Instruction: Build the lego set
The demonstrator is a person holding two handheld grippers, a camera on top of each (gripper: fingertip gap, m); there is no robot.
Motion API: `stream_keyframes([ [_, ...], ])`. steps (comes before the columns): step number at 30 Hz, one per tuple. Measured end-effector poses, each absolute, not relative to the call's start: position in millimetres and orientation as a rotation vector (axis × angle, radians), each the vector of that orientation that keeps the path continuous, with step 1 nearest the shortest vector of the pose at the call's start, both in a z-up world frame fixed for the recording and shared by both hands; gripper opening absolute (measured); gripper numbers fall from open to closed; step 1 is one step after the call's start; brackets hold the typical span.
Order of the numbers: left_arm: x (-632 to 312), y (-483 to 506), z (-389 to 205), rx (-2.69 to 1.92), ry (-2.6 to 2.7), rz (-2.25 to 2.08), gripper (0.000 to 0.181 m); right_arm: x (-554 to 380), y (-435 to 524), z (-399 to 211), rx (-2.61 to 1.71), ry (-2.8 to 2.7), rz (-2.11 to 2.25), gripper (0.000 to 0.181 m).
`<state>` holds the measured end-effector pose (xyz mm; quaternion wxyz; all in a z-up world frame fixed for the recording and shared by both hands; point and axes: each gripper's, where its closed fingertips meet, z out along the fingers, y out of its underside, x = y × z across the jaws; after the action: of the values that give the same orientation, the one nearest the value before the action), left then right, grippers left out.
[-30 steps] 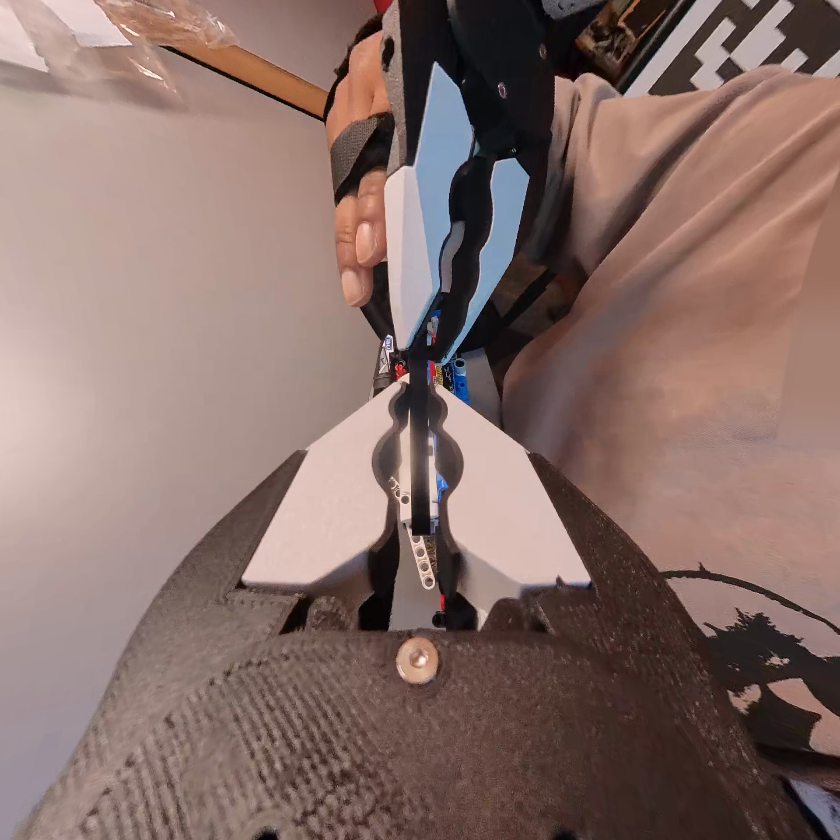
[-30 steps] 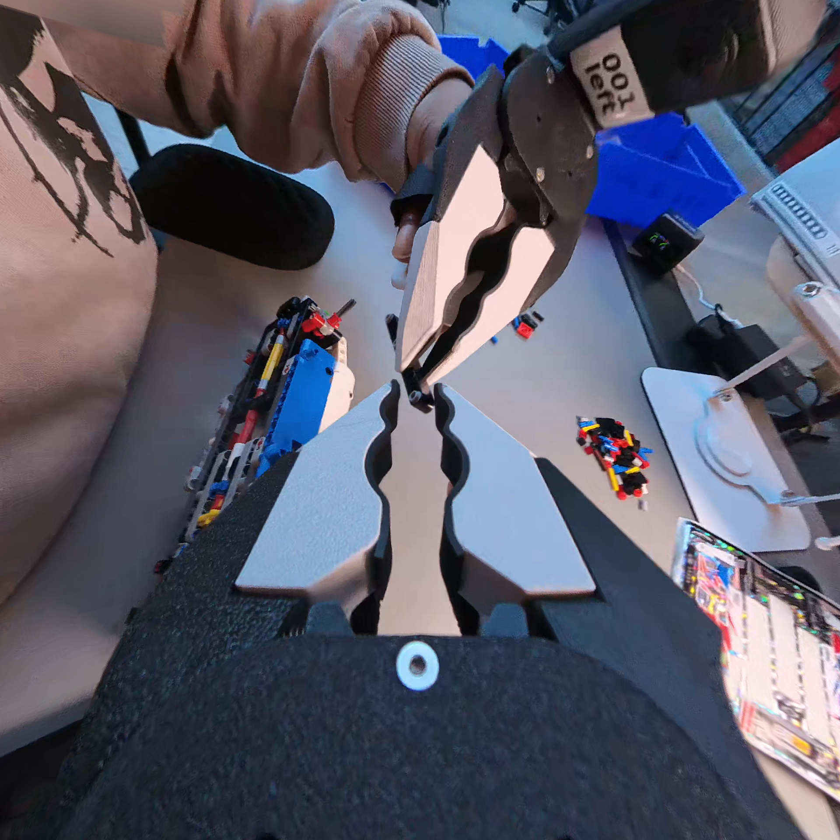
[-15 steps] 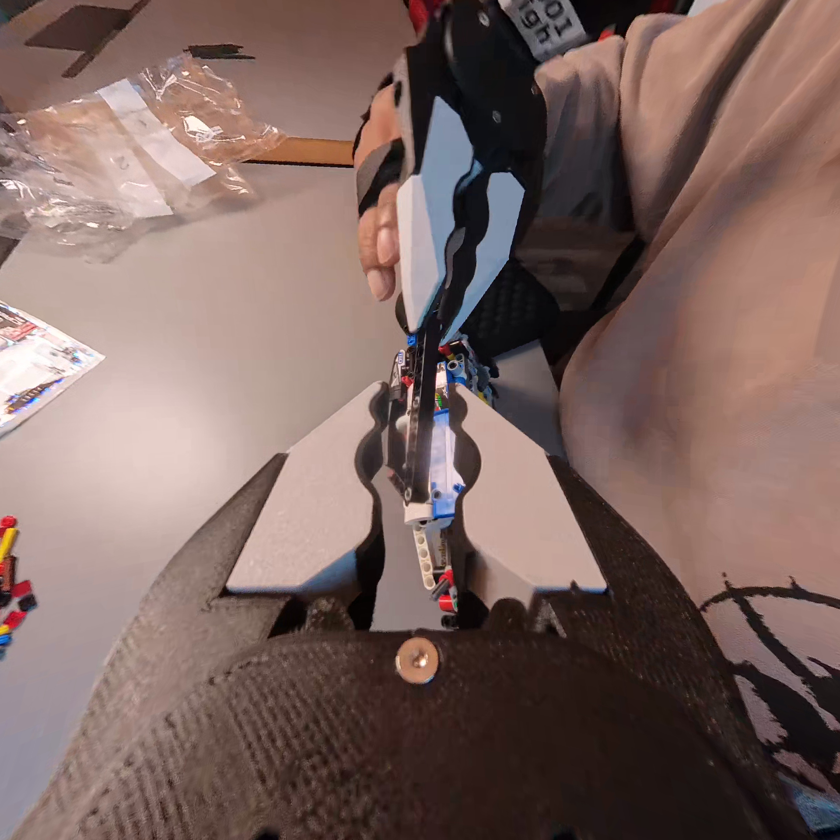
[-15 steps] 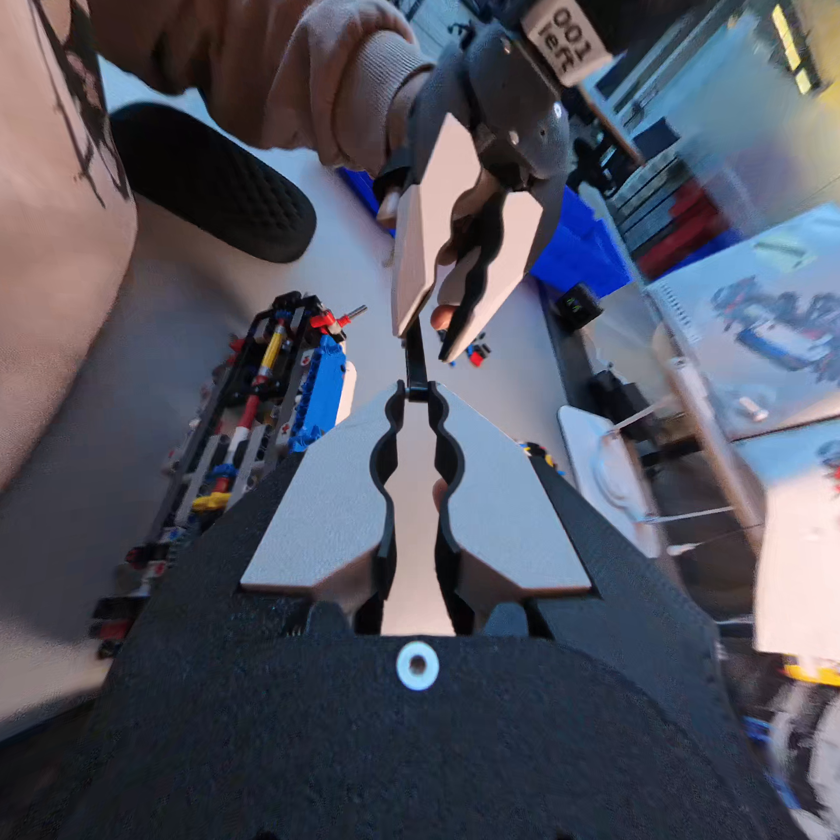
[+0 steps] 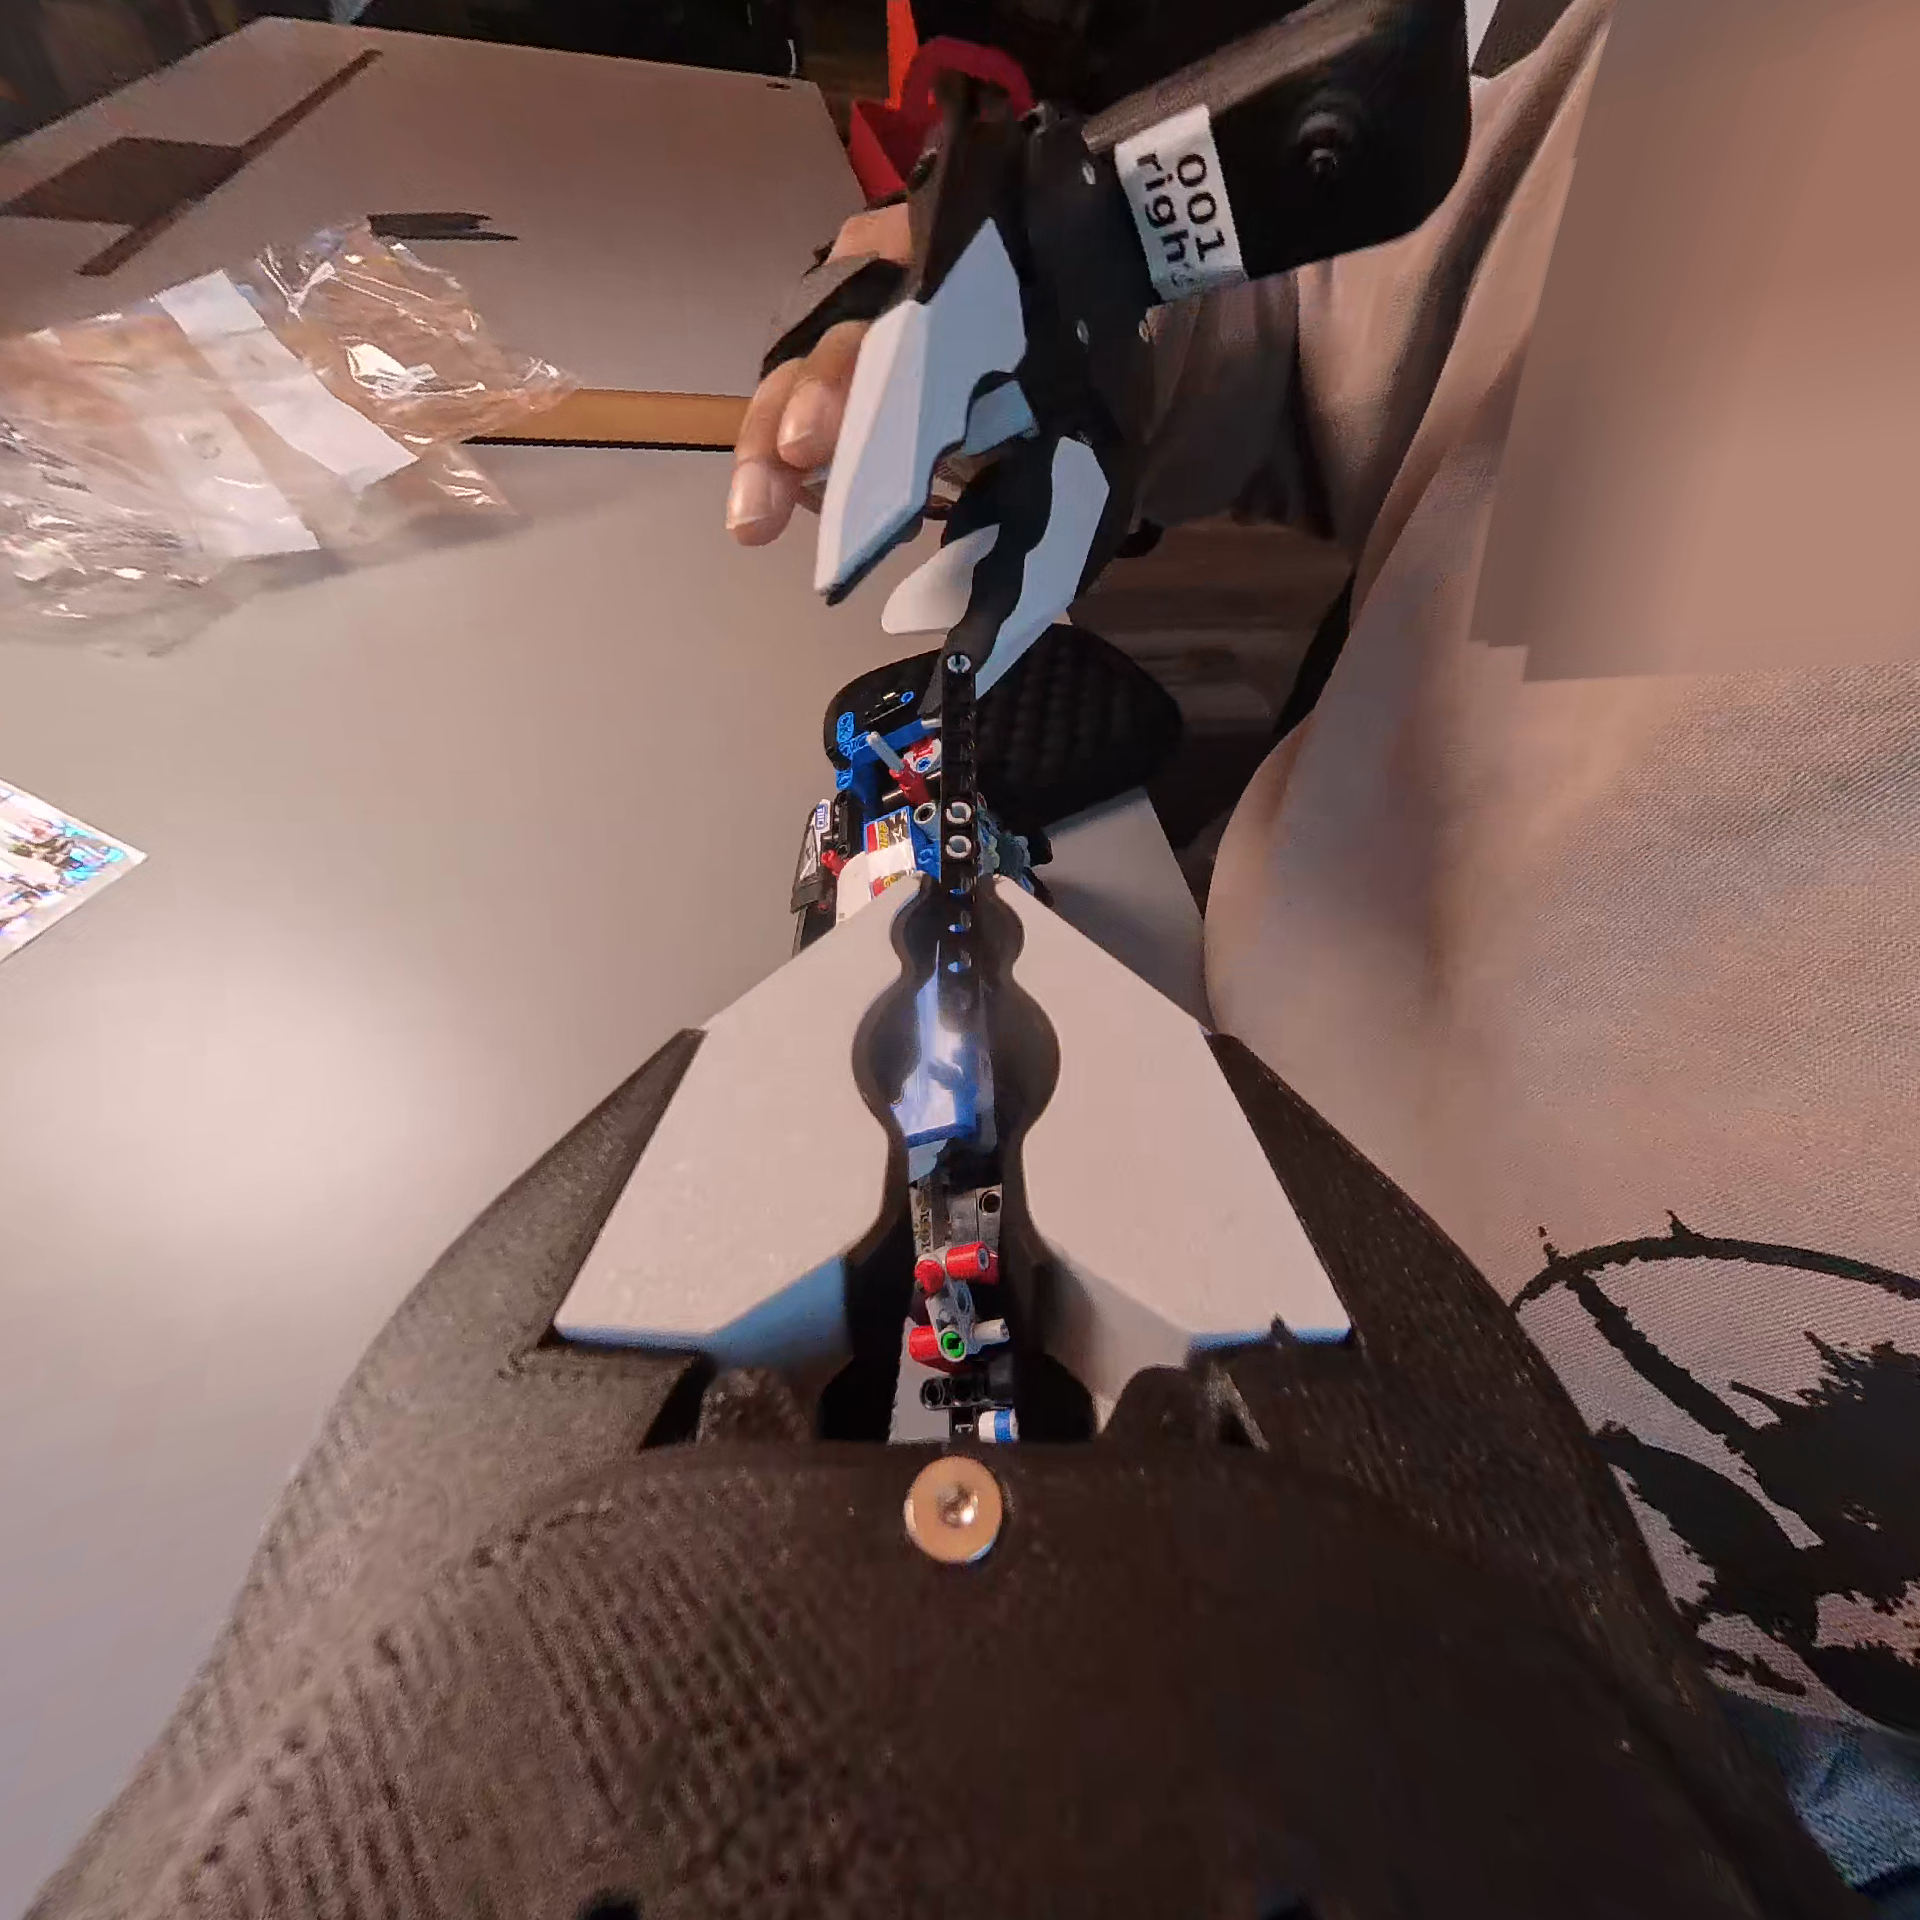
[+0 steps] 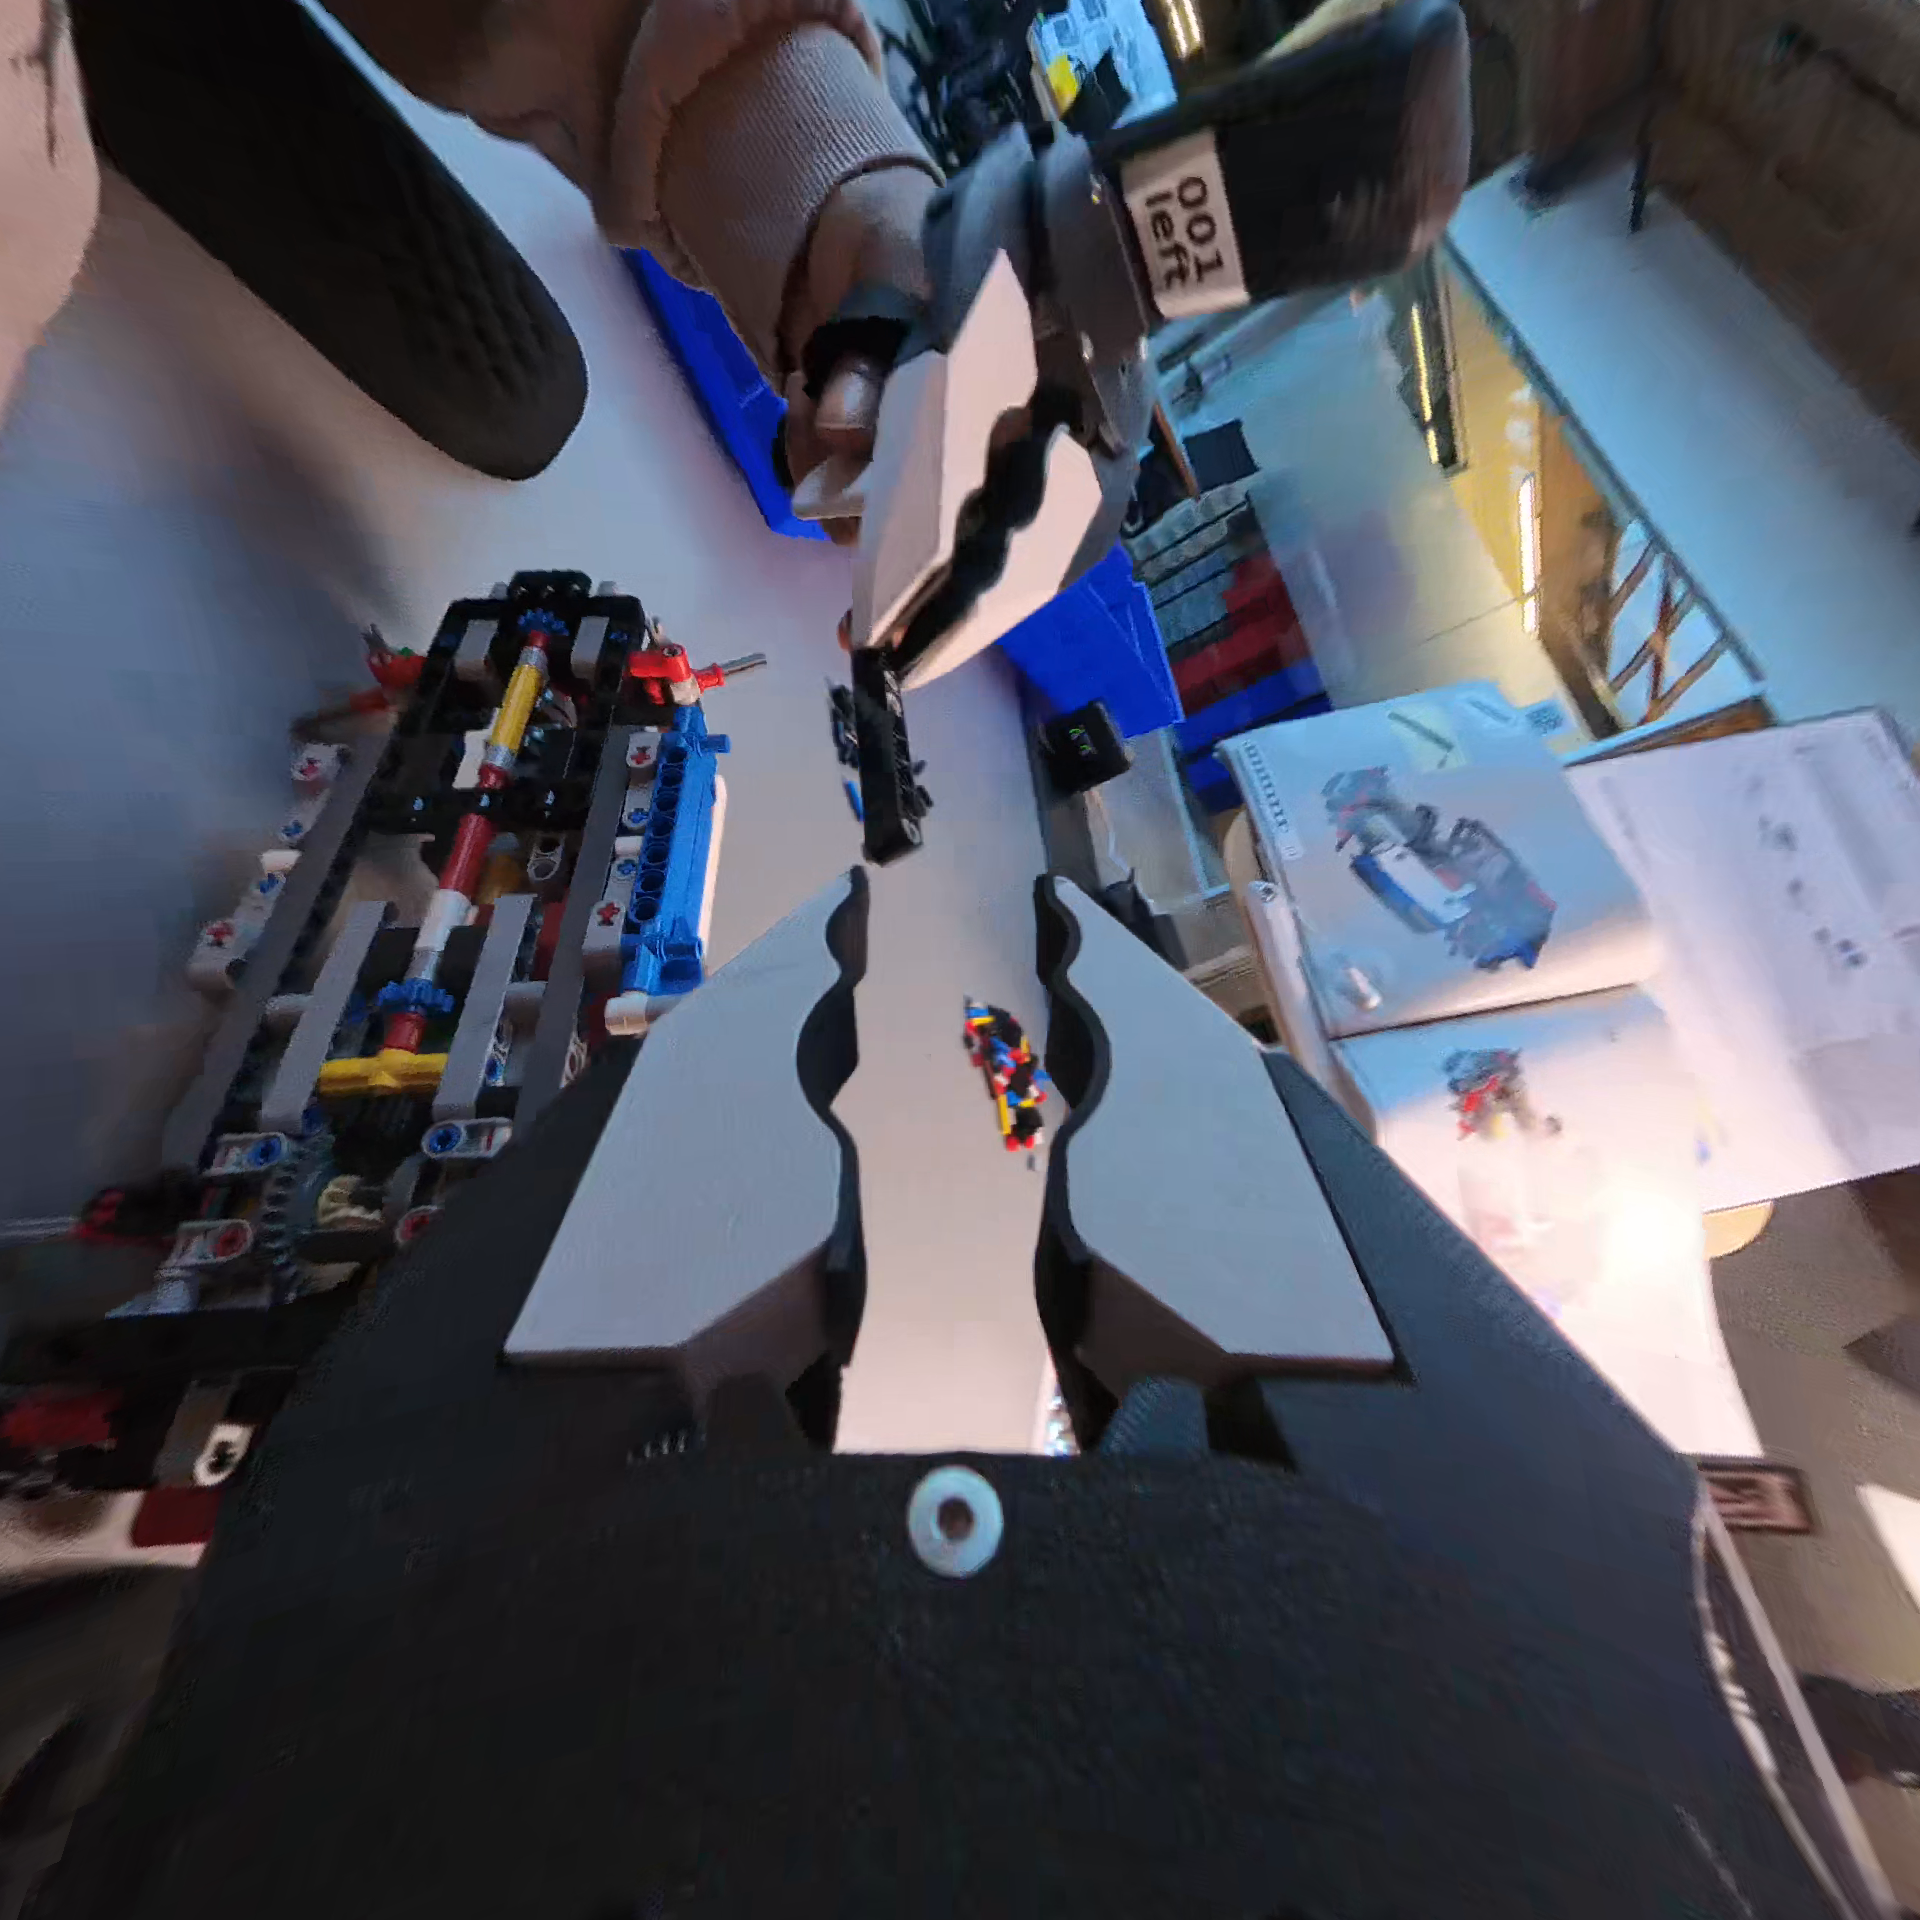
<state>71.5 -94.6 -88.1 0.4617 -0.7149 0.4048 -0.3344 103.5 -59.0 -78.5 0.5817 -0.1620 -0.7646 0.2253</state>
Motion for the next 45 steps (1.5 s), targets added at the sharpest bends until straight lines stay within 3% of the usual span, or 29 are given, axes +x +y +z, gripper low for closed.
stream_keyframes([
  [7,73.3,-95.7,-94.0,-1.774,1.019,-0.725,0.005,111.0,-63.8,-78.7,-0.590,-1.841,0.822,0.034],
  [20,75.8,-93.0,-93.9,-1.751,0.989,-0.739,0.005,100.2,-76.6,-90.3,-0.607,-1.904,0.866,0.008],
  [45,42.0,-87.0,-94.3,-1.687,0.756,-0.732,0.009,85.2,-55.8,-89.6,-1.026,-1.858,1.368,0.008],
])
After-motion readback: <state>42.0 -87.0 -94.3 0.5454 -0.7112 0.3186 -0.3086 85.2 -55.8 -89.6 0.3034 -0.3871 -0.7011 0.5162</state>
